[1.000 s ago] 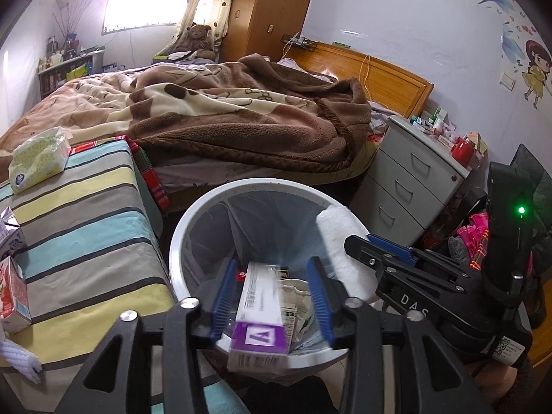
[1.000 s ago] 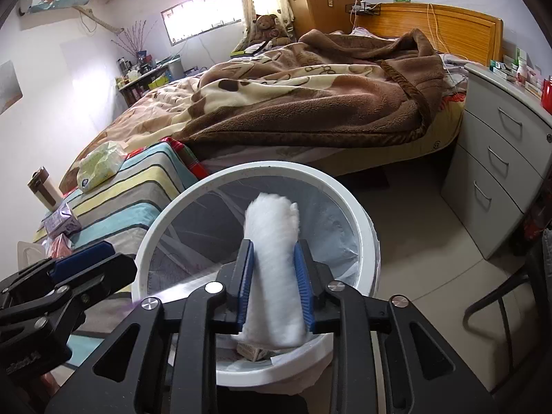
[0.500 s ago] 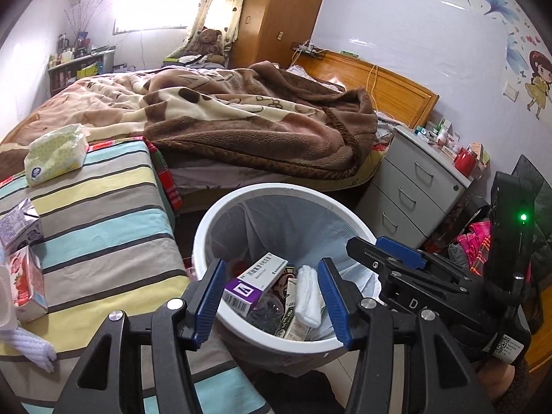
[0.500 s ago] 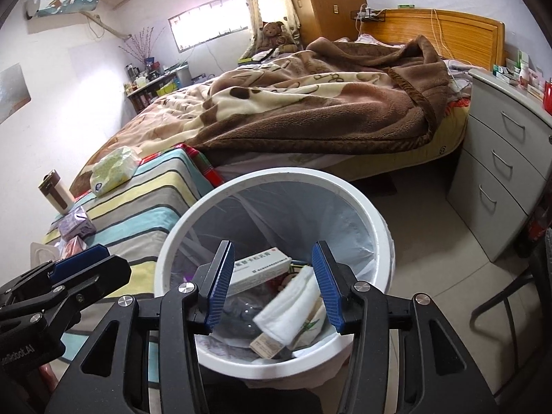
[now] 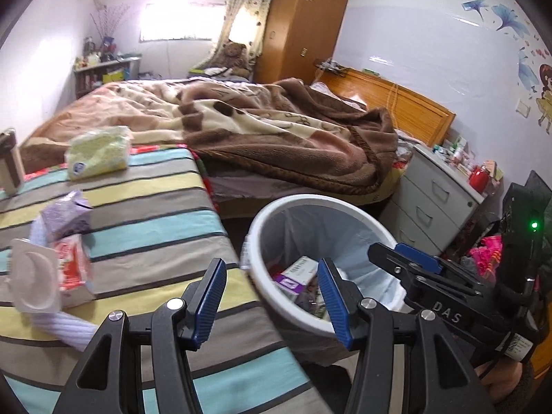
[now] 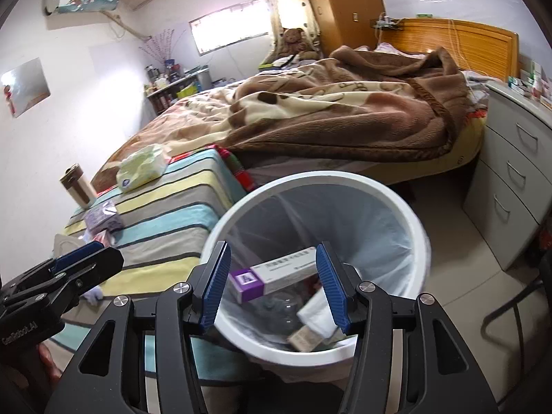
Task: Collect trash
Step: 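Move both tools back over the table toward the remaining trash, then grasp the white yogurt cup with left tool while right tool grasps the white foam net sleeve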
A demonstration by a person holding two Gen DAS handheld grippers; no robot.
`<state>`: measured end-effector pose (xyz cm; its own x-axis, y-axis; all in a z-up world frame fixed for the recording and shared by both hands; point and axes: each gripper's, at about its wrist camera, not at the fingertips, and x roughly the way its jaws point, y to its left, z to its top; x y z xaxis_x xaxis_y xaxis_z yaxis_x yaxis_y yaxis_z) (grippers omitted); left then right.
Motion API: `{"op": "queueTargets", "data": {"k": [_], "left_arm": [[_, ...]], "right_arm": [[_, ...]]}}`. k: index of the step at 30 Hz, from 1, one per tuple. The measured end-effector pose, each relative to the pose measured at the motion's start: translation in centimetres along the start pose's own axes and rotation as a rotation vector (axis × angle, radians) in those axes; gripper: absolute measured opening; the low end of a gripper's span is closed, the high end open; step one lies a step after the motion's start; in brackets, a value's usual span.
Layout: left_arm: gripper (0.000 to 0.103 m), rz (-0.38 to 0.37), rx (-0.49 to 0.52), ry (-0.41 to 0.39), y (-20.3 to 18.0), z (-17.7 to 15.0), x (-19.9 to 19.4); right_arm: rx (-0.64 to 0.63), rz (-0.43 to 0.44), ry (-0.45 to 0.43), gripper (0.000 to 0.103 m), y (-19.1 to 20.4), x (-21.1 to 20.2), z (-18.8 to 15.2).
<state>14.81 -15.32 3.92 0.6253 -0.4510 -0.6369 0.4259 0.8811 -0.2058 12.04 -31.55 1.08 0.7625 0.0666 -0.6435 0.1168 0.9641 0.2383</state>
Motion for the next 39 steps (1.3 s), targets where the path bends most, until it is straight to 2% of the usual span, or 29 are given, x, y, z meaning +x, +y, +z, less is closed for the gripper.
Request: {"op": "queueTargets", "data": {"k": [11,15,19,26,35,39], "left_arm": [[0.055,0.06,-0.041,-0.025,3.8,-0.9,-2.7],[0.056,0.123,-0.068,-0.042,6.1,-1.3,-3.9],[0.061,0.156,-0.125,-0.065,9.2,-1.6,-5.4],[0.061,0.234,-0.192,-0.078,13.8,-2.3,-7.0],[0.061,0.266,-0.262,-0.045,18.7,-2.8,-6.5],[0.061,0.256,-0.265,-0.022,19.5,-3.0,-5.7]], "right_arm": [[-0.049,0.071,0.012,0.057,3.3,0.4,-0.8],[-0.072,0.099,0.028,0.058,4.7,0.9,-1.3],[-0.1,0.15,0.056,0.059,6.4,1.6,-1.8],[-0.152,0.203,0.087,0.063,9.0,2.4,-2.5],[-0.227,0.269,0.157,0.066,12.7,4.2,-3.9],[-0.251,0.287,0.188,0.067,14.1,4.9,-4.6]]}}
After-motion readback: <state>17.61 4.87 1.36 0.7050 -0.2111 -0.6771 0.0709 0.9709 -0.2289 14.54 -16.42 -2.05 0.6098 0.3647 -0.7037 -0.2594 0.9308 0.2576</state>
